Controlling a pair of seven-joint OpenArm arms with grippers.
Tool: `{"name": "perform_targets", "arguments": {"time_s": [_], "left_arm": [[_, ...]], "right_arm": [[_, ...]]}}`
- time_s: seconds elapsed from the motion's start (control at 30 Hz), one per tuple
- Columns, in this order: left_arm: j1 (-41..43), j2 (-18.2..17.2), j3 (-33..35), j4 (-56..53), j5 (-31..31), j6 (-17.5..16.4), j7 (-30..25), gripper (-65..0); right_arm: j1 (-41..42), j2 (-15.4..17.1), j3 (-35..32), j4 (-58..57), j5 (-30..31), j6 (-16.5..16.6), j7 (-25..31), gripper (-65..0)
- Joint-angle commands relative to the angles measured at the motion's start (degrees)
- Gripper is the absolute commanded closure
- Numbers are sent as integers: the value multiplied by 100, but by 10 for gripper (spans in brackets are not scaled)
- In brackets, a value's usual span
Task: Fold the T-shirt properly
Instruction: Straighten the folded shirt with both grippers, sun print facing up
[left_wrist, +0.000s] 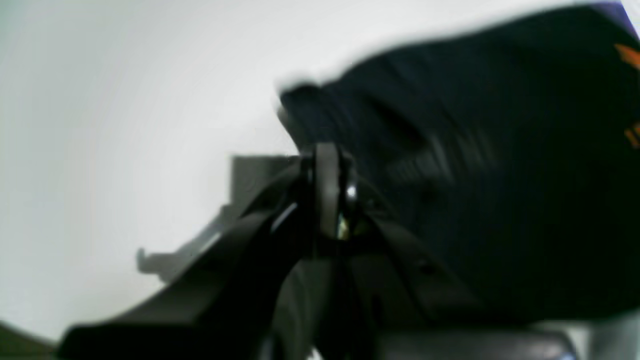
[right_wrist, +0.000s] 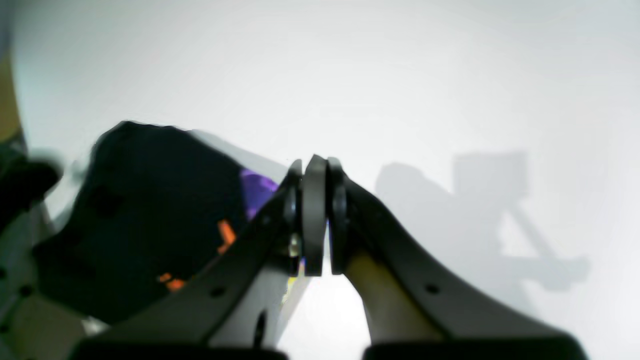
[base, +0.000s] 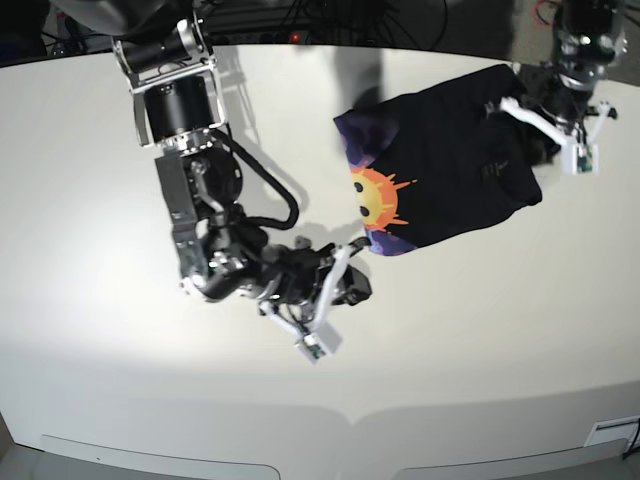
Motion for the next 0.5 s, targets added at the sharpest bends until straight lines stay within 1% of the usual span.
{"name": "perform_targets", "arguments": {"time_s": [0.0,0.1,0.17,0.23,0.3,0.37,0.4,0.47], "left_arm": [[105,94,-26,122,-7,-219,-164,0],[361,437,-17,120,-70,-772,-240,0],[485,562,-17,114,-118,-942,-428,0],[516,629,-17,107,-111,-953,-474,0],[518,647,-17,70,-111,-953,-470,0],[509,643,-20,-109,-109,-953,-485,0],[494,645,-20,-256,-111,-953,-514,0],[393,645,-20,-651,-111,-951,-608,0]], "right_arm": [[160,-48,-118,0,17,35,260,0],[190,-66,-516,-341,-219,22,636,0],[208,-155,-682,-586,-372,15,848,0],[205,-306,-723,-833,-699,15,986,0],[210,-433,-717,-1099,-1226,13,1121,0],[223,-479,-717,-1349,-1687,7,1379,0],[221,-476,-717,-1432,-1786,-35,1458,0],[219,-461,-717,-1513,-1906,-114,1399,0]]}}
